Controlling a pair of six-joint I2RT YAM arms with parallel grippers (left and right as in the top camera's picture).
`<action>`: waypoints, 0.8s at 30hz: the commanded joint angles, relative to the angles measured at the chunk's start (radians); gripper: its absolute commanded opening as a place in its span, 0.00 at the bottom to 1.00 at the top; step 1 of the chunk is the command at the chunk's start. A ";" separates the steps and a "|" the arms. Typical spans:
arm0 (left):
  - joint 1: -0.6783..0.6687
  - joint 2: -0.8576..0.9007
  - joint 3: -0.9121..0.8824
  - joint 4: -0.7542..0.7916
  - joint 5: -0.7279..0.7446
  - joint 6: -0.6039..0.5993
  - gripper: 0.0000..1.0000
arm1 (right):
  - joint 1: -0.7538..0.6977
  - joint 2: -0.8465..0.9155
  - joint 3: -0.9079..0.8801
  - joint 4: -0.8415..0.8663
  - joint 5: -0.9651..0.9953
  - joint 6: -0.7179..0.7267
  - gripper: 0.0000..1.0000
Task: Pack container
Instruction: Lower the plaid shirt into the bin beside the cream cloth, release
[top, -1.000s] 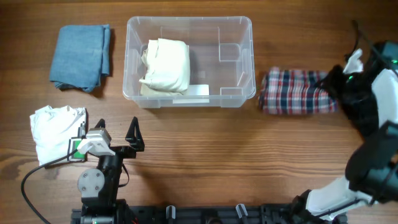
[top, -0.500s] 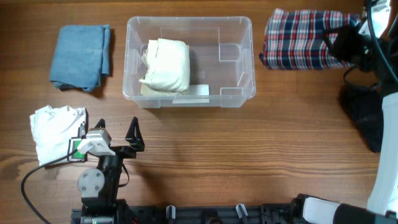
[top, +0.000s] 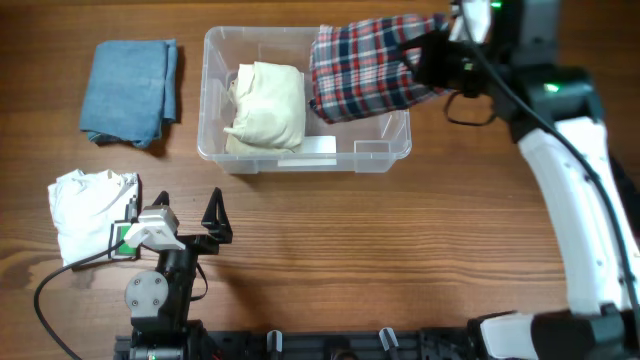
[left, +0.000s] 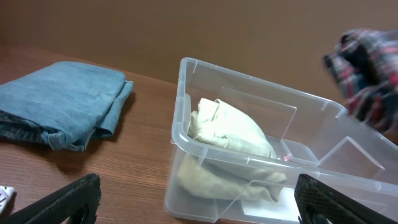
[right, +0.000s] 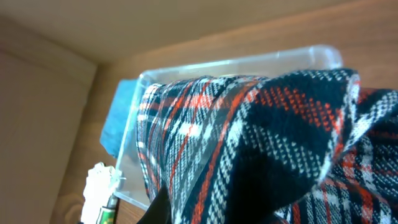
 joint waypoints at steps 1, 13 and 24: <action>0.006 -0.007 -0.008 0.000 0.001 0.020 1.00 | 0.035 0.061 0.030 0.018 0.019 0.049 0.04; 0.006 -0.007 -0.008 0.000 0.001 0.020 1.00 | 0.188 0.111 0.030 0.079 0.476 0.451 0.04; 0.006 -0.007 -0.008 0.000 0.001 0.020 1.00 | 0.396 0.143 0.029 0.049 1.033 1.229 0.04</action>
